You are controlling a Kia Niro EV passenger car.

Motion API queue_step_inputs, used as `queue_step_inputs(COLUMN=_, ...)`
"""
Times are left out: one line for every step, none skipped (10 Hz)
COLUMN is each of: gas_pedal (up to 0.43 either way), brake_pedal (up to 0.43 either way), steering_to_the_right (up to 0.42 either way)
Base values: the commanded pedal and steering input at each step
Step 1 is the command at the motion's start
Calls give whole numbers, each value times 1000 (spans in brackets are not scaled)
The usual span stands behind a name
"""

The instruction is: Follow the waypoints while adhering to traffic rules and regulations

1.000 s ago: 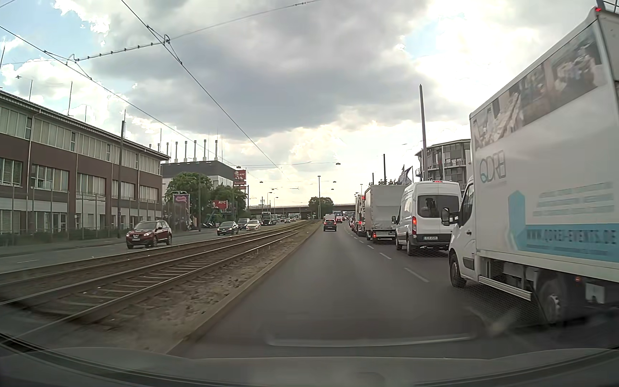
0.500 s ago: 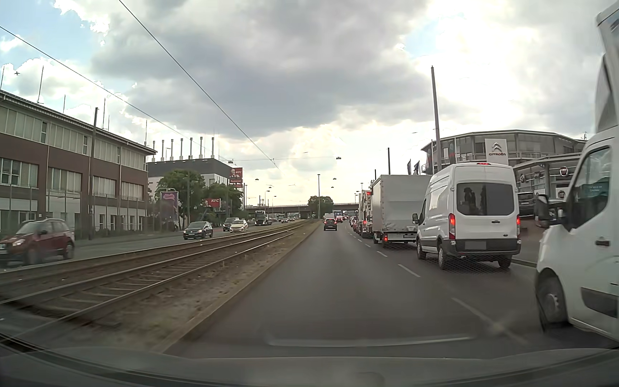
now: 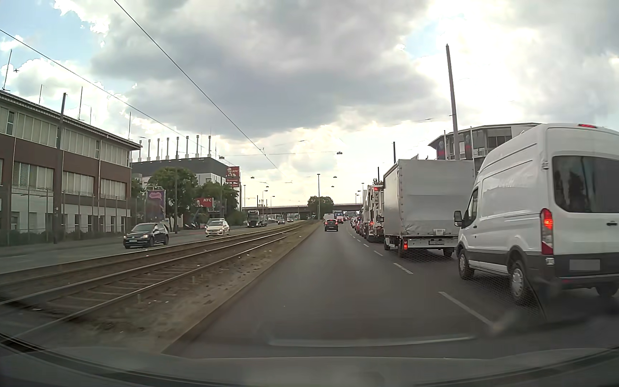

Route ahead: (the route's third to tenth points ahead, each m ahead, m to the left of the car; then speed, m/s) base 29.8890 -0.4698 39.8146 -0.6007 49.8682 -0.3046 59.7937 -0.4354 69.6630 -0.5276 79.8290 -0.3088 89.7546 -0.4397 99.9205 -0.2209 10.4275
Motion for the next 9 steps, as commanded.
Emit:
queue_step_inputs(gas_pedal=8, brake_pedal=30, steering_to_the_right=0)
queue_step_inputs(gas_pedal=8, brake_pedal=30, steering_to_the_right=0)
queue_step_inputs(gas_pedal=8, brake_pedal=30, steering_to_the_right=0)
queue_step_inputs(gas_pedal=8, brake_pedal=30, steering_to_the_right=0)
queue_step_inputs(gas_pedal=8, brake_pedal=30, steering_to_the_right=0)
queue_step_inputs(gas_pedal=8, brake_pedal=30, steering_to_the_right=0)
queue_step_inputs(gas_pedal=8, brake_pedal=30, steering_to_the_right=0)
queue_step_inputs(gas_pedal=8, brake_pedal=30, steering_to_the_right=0)
queue_step_inputs(gas_pedal=8, brake_pedal=30, steering_to_the_right=0)
